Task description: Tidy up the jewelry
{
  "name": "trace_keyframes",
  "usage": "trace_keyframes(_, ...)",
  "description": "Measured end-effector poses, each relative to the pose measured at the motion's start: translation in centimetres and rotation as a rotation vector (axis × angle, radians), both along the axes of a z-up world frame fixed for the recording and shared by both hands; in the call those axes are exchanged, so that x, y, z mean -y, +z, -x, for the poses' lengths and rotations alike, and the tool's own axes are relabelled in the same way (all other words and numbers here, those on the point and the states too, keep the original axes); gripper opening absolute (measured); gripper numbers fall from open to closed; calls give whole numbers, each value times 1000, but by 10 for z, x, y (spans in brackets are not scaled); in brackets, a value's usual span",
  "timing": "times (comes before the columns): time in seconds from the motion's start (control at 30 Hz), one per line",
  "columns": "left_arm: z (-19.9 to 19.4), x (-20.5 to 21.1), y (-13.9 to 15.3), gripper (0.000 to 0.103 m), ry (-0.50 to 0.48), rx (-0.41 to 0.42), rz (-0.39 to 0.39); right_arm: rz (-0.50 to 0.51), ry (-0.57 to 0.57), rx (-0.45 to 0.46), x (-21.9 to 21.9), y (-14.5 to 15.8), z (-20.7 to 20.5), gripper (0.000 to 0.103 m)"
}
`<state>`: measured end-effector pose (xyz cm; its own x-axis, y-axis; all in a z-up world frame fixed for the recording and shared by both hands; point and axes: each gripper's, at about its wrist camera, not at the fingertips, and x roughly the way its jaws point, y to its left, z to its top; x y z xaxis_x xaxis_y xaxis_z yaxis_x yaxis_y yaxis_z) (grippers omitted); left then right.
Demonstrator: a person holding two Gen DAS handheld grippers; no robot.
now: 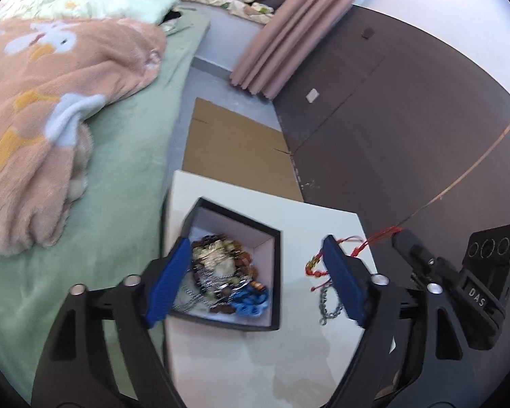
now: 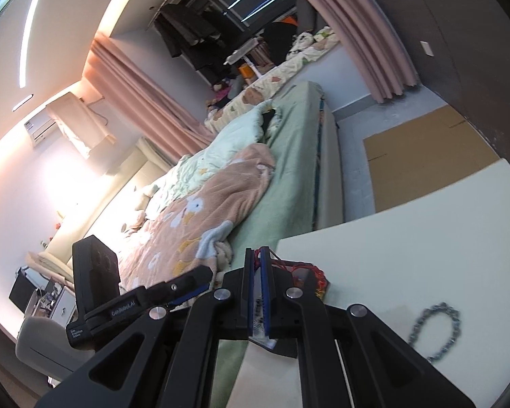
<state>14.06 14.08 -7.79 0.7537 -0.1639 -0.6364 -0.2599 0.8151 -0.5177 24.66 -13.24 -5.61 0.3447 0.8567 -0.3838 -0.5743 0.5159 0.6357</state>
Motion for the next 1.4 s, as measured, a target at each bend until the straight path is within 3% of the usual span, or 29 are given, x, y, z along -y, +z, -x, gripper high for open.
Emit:
trace_keyframes(0.23, 15, -21, -4, 93, 41, -7, 11, 32, 48, 33, -37, 6, 4, 4)
trace_keyframes(0.43, 14, -21, -5, 96, 40, -3, 0, 85, 68, -33, -60, -9, -1, 10)
trace_keyframes(0.47, 14, -20, -4, 97, 37, 1, -2, 91, 64, -46, -58, -12, -3, 16)
trace_keyframes(0.57, 11, -14, -4, 98, 21, 9, -10, 92, 3, -21, -44, -11, -2, 60)
trace_keyframes(0.6, 10, -12, -4, 98, 13, 9, -17, 96, -20, -10, -35, -10, -3, 63)
trace_keyframes(1.0, -5, 34, -4, 98, -81, 22, -88, 212, -151, -100, 40, -30, -11, 62)
trace_keyframes(1.17, -13, 65, -4, 97, -134, 34, -113, 237, -222, -191, 68, -43, -23, 62)
trace_keyframes(1.2, -16, 74, -4, 97, -150, 32, -121, 242, -231, -214, 72, -47, -25, 58)
trace_keyframes(1.4, -38, 121, -9, 78, -259, -25, -179, 267, -250, -257, 91, -55, -32, 45)
